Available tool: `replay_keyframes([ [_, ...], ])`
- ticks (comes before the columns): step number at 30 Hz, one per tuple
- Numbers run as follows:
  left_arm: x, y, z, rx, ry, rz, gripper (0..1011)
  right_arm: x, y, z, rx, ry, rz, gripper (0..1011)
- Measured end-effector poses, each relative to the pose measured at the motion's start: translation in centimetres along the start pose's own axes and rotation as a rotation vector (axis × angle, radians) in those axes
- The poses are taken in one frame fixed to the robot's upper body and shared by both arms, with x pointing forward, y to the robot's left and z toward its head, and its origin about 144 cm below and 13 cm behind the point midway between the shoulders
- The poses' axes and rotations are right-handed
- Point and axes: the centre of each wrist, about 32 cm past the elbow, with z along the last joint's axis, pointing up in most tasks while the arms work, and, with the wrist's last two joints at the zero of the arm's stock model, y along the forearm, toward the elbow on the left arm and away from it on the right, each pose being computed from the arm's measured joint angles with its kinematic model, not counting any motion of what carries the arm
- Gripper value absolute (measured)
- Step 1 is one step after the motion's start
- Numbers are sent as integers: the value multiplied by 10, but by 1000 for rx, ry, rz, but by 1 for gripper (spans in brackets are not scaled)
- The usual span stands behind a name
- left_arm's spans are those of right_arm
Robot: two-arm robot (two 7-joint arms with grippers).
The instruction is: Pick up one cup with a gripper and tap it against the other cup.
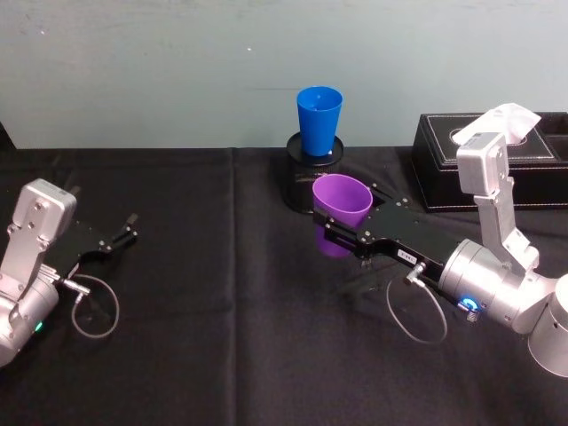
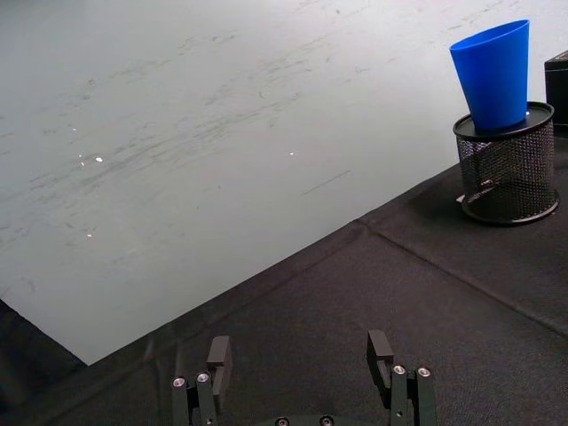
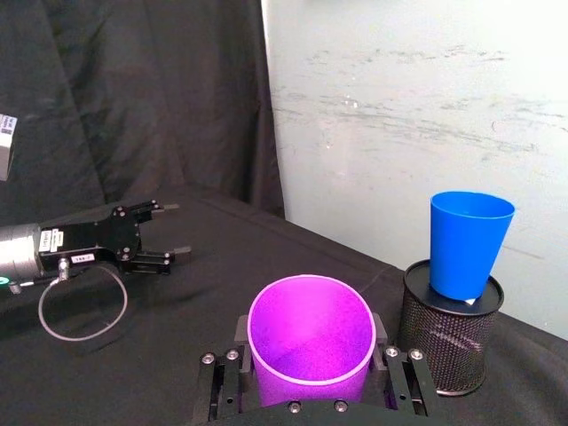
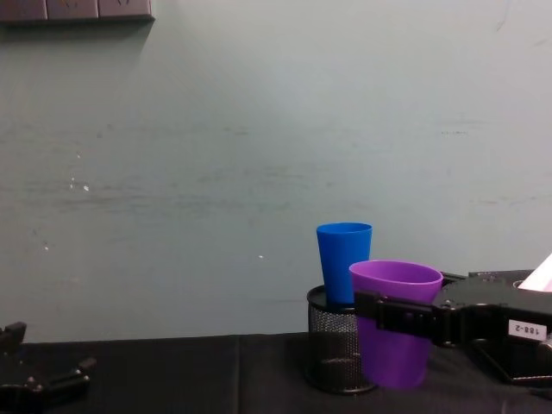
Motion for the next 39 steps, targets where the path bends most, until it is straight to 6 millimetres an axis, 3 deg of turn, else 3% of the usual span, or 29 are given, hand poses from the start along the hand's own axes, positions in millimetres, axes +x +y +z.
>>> replay_keyframes([
  [39,0,0,0,0,0,0,1000,0,0,0,0,0,0,730],
])
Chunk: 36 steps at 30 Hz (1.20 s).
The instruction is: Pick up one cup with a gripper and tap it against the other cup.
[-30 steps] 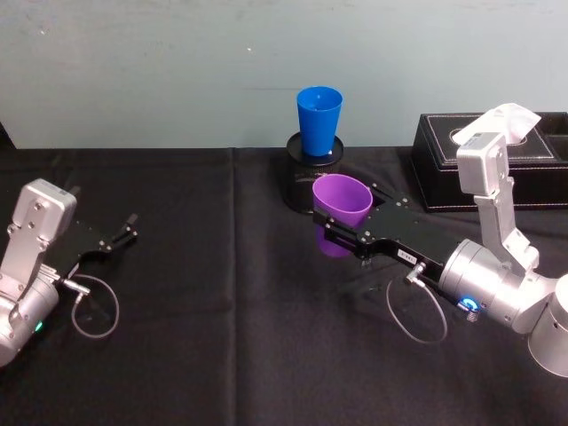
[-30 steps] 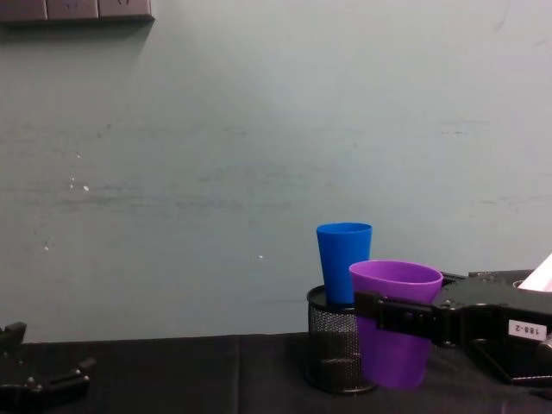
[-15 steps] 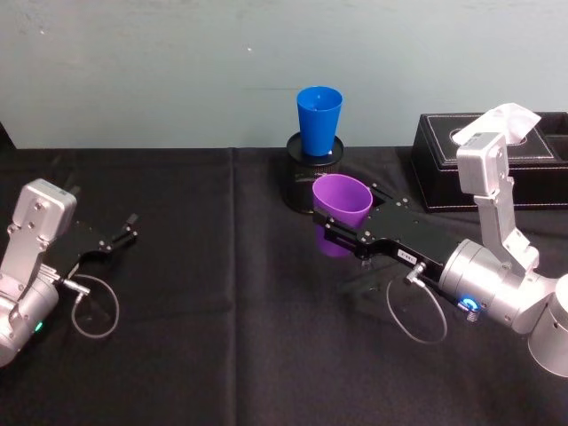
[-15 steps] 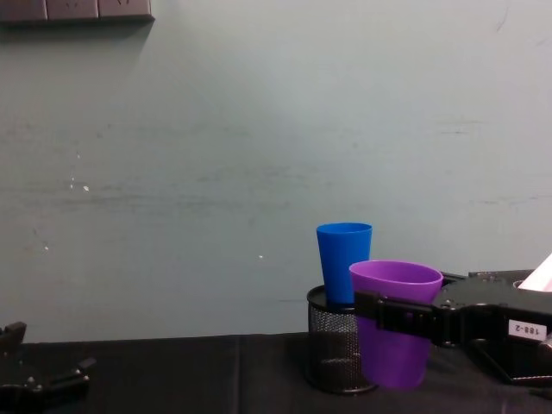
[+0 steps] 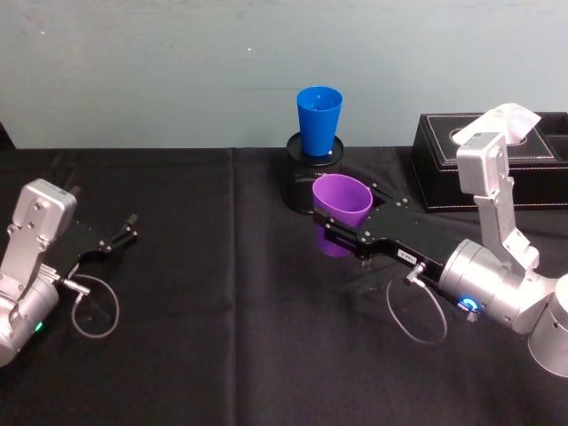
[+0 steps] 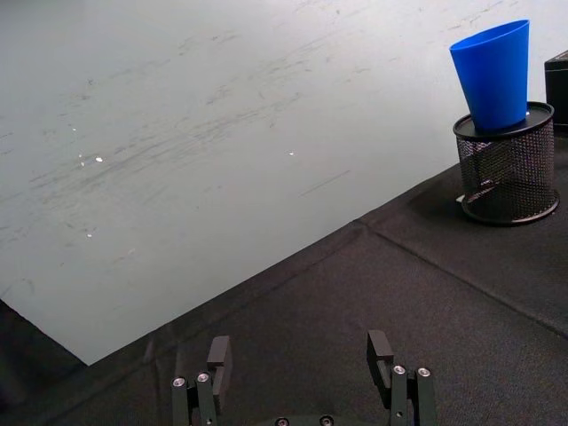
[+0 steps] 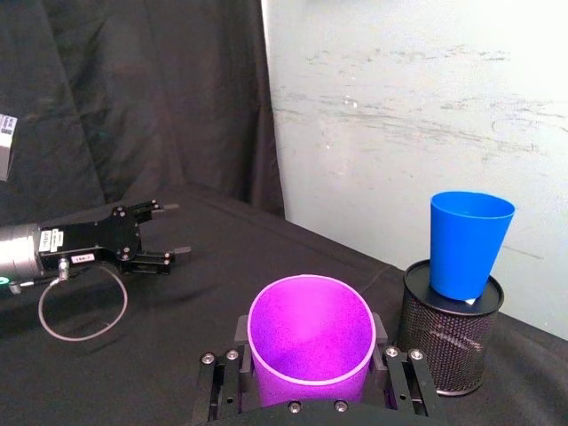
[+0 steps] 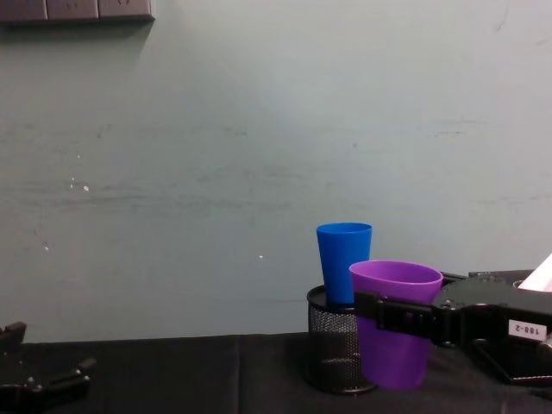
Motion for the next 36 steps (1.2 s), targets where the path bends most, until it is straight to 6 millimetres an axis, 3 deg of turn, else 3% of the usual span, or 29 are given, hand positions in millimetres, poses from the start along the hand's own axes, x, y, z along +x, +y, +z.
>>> replay_keyframes([
  [18,0,0,0,0,0,0,1000,6,-2,-1,4,2,-12,730],
  [20,0,0,0,0,0,0,1000,19,13,-2,20,20,-19,730],
  [36,0,0,0,0,0,0,1000,46,72,1,11,8,-23,730],
])
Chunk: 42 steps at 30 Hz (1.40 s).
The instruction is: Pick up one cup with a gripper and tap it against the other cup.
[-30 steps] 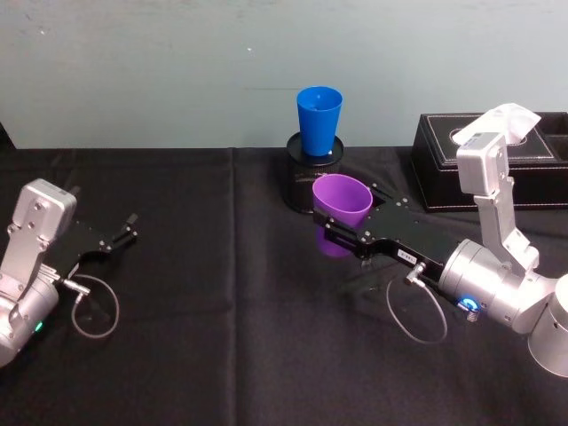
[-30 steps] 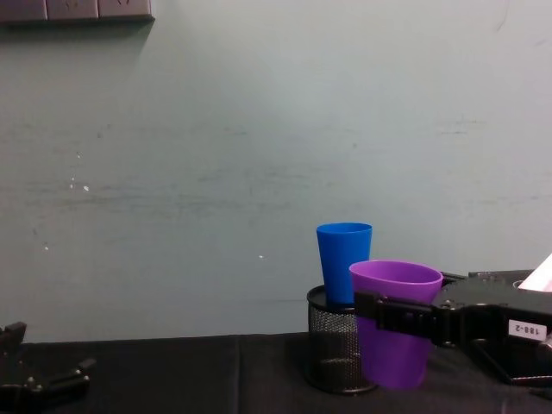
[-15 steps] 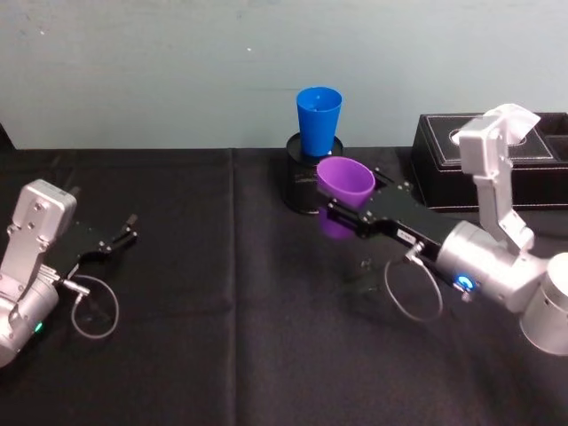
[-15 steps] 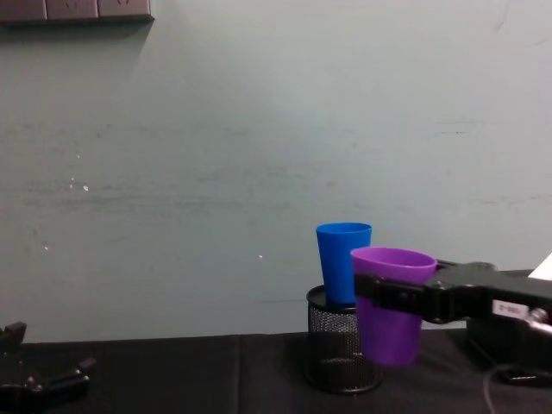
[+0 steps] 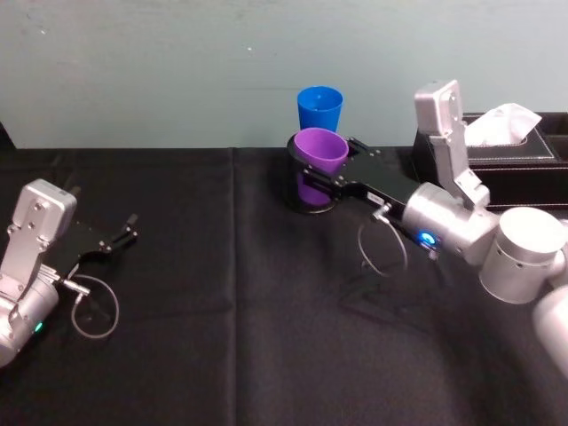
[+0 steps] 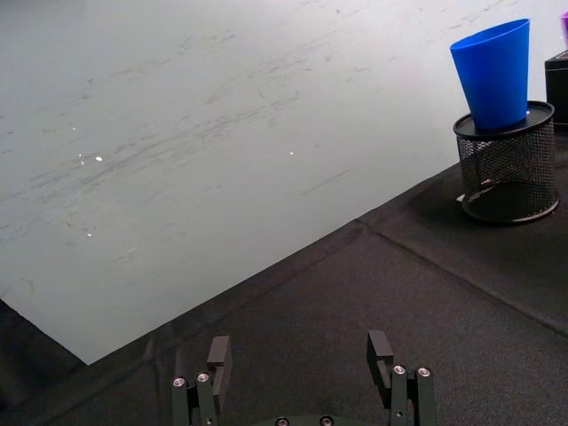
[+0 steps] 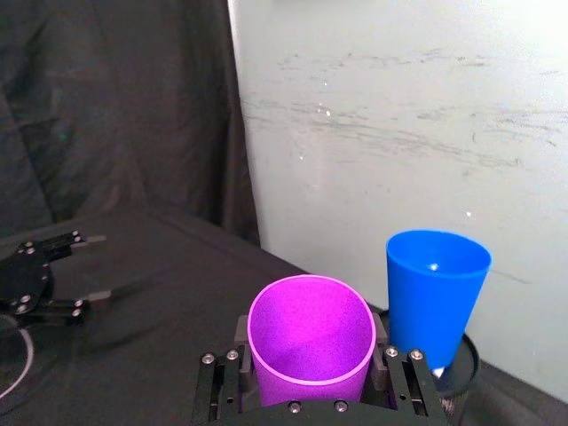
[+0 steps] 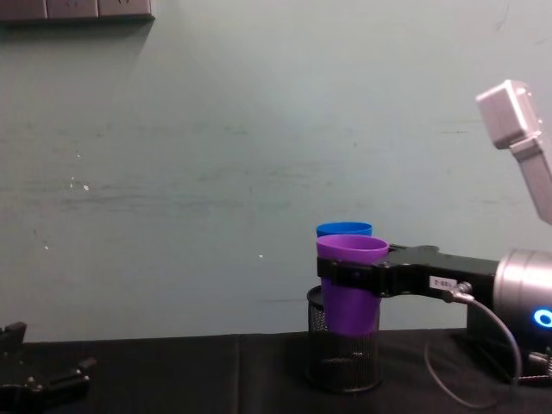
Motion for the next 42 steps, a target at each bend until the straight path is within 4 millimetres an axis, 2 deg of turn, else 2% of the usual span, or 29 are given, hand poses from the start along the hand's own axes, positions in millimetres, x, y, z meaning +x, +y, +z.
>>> replay_keyframes([
  [7,0,0,0,0,0,0,1000,5,17,0,-3,-6,-36,730],
  [20,0,0,0,0,0,0,1000,12,27,-6,4,11,-97,730],
  [42,0,0,0,0,0,0,1000,23,46,2,12,35,-117,730],
])
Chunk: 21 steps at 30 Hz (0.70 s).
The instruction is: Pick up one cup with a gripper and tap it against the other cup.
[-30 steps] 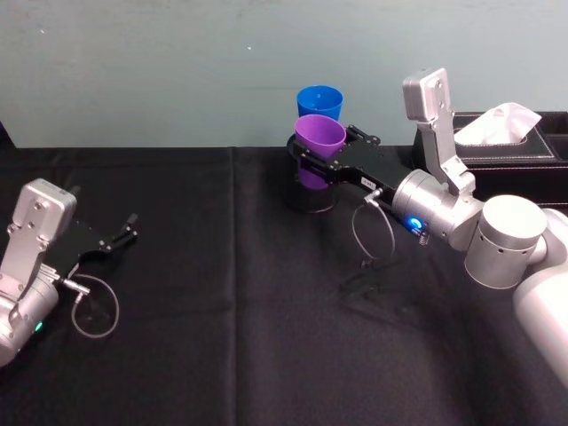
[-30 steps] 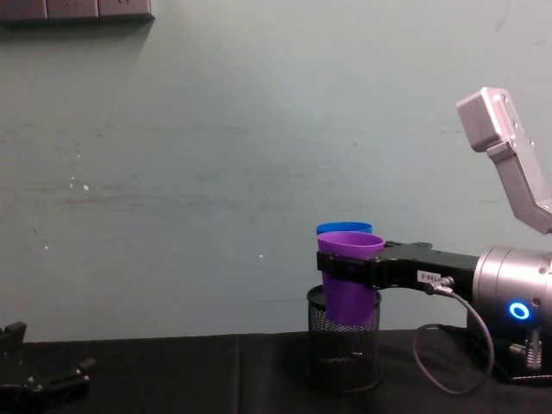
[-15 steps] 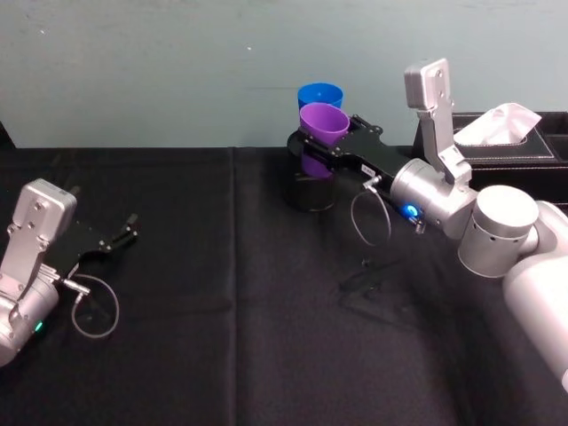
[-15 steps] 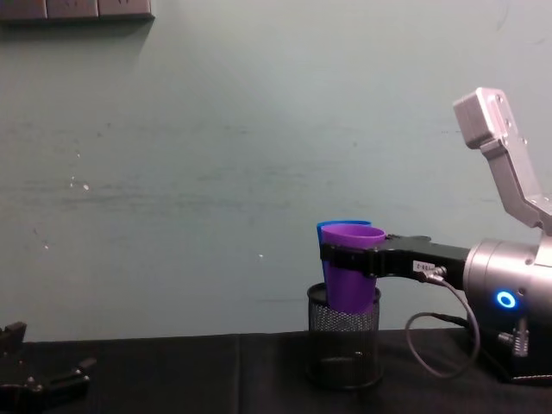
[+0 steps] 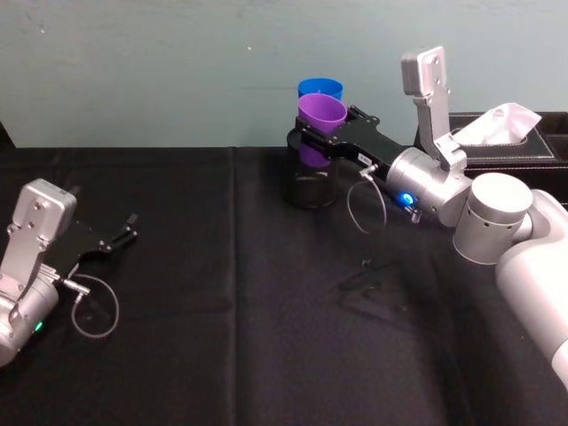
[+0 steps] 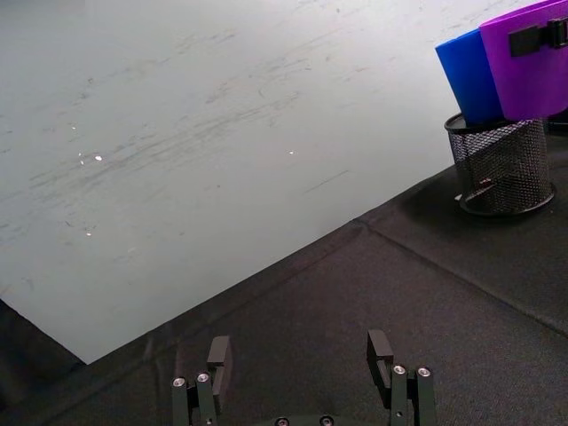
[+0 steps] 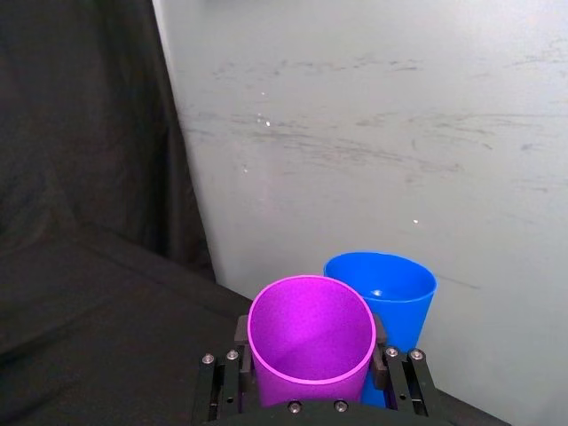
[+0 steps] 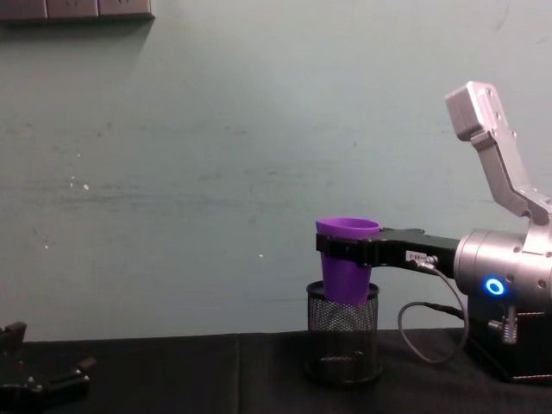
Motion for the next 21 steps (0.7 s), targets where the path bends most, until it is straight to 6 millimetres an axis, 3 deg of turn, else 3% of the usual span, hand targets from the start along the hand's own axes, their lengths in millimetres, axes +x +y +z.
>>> replay_keyframes([
  [21,0,0,0,0,0,0,1000,0,0,0,-1,0,1,730],
])
